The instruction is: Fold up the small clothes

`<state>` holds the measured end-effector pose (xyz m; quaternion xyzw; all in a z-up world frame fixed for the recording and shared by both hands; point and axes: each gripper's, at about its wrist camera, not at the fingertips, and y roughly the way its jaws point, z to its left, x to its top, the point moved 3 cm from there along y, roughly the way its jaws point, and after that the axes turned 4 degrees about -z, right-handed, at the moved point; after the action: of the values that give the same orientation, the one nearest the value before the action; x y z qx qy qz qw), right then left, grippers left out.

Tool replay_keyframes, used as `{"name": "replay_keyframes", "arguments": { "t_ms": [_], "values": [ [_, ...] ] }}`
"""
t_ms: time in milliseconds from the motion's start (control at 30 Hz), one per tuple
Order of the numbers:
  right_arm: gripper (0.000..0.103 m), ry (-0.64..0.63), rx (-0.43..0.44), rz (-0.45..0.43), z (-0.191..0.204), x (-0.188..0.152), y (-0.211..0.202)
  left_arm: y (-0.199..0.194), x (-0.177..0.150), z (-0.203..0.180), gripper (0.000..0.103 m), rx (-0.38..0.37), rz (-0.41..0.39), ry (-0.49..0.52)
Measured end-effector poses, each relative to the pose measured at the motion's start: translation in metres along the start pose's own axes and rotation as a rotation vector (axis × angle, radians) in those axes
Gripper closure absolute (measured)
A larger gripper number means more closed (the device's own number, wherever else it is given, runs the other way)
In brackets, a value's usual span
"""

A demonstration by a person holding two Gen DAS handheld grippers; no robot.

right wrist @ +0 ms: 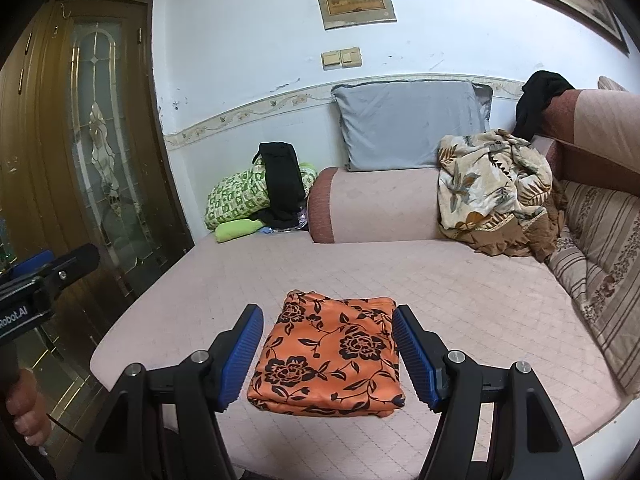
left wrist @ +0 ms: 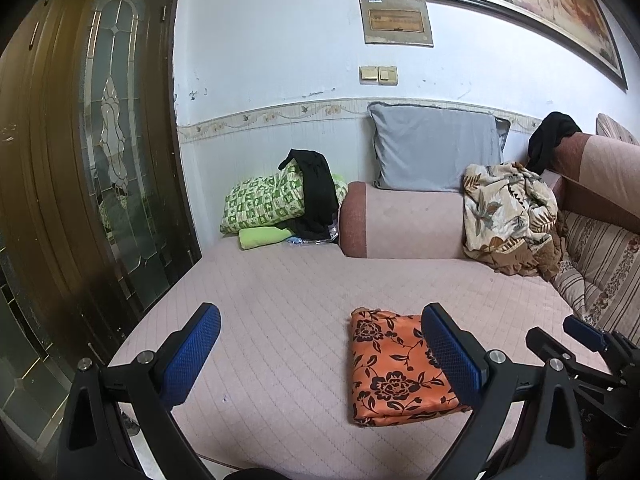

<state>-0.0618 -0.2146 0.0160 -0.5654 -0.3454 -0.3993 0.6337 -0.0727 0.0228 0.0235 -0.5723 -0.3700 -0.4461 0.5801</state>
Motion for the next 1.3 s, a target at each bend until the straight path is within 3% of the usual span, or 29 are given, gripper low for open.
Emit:
{"name": "replay_keyframes", "arguments": {
  "t_ms": [533,1300],
  "values": [
    [0.033,-0.025,0.009,0.047,0.011,-0.011,0.016,0.014,-0.008,0.014,0.003,0.018,0.045,-0.028],
    [0.033,-0.046,0.006,0.096,0.025,-0.022,0.035,0.019,-0.014,0.035,0.003,0.031,0.042,-0.05]
  ]
}}
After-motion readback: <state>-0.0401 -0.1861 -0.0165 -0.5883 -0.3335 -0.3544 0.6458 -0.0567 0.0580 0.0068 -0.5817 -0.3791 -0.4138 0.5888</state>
